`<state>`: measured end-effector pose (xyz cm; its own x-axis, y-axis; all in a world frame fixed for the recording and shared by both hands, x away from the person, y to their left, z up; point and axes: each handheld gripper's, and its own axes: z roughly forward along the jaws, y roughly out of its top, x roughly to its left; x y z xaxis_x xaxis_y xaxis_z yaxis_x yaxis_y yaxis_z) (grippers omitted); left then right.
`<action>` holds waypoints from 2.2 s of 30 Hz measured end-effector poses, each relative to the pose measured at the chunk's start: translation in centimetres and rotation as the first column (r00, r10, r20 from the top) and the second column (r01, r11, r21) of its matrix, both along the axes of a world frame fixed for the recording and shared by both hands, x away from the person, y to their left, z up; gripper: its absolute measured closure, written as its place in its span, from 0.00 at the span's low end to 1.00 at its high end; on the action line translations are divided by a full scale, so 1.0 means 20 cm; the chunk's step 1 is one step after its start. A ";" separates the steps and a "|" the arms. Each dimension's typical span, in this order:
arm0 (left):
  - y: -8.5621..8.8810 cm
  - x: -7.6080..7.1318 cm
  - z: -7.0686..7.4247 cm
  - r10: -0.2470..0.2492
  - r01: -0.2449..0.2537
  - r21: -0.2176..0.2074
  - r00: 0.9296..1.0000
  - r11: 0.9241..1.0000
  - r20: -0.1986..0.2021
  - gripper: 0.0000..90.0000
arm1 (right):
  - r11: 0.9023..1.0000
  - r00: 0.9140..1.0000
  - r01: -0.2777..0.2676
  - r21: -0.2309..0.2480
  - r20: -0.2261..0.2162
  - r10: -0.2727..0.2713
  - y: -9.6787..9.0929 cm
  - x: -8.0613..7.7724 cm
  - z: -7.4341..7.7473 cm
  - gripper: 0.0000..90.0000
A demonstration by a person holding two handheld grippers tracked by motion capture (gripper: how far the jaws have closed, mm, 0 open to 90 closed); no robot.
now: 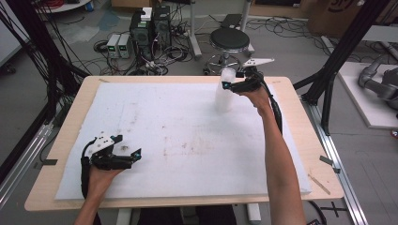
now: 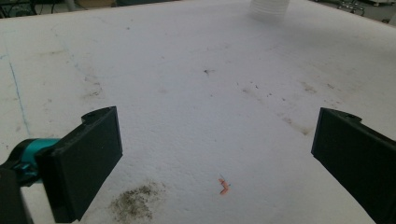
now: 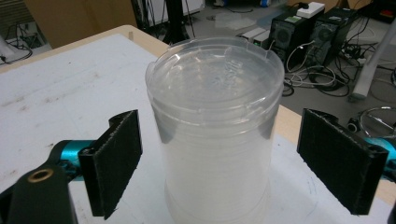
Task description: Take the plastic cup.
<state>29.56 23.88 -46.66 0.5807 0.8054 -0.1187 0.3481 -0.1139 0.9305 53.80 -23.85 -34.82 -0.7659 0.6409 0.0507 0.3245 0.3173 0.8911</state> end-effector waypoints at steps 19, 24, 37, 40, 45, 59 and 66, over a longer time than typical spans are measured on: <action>0.00 0.00 0.00 -0.002 0.002 0.002 1.000 1.000 0.001 0.02 | 1.000 1.000 0.007 0.012 0.030 -0.008 0.03 0.01 -0.01 0.28; 0.00 0.00 0.00 -0.001 0.001 0.000 1.000 1.000 0.003 0.02 | 1.000 0.999 0.016 0.003 0.033 -0.016 0.03 0.01 -0.01 0.33; 0.00 0.00 0.00 -0.002 0.002 0.003 1.000 1.000 0.004 0.02 | 1.000 1.000 0.013 0.008 0.021 -0.013 0.03 0.00 -0.01 0.39; 0.00 0.00 0.00 -0.003 0.003 0.004 1.000 1.000 0.003 0.02 | 1.000 1.000 0.013 0.007 0.025 -0.013 0.03 0.00 -0.01 0.39; 0.00 0.00 0.00 -0.001 0.001 0.000 1.000 1.000 0.000 0.02 | 1.000 0.999 0.013 0.006 0.031 -0.013 0.03 0.00 0.00 0.39; 0.00 0.00 0.00 -0.003 0.003 0.008 1.000 1.000 -0.003 0.02 | 0.999 0.998 0.022 0.031 0.060 -0.024 0.02 -0.02 0.07 0.39; -0.01 0.00 0.00 -0.002 0.002 0.010 1.000 1.000 -0.003 0.02 | 0.998 0.995 0.034 0.058 0.095 -0.039 0.01 -0.04 0.14 0.40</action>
<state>29.59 23.78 -46.65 0.5819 0.8054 -0.1127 0.3510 -0.1237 0.9282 53.01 -23.67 -31.93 -0.7453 0.6666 0.0149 0.2472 0.2555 0.9347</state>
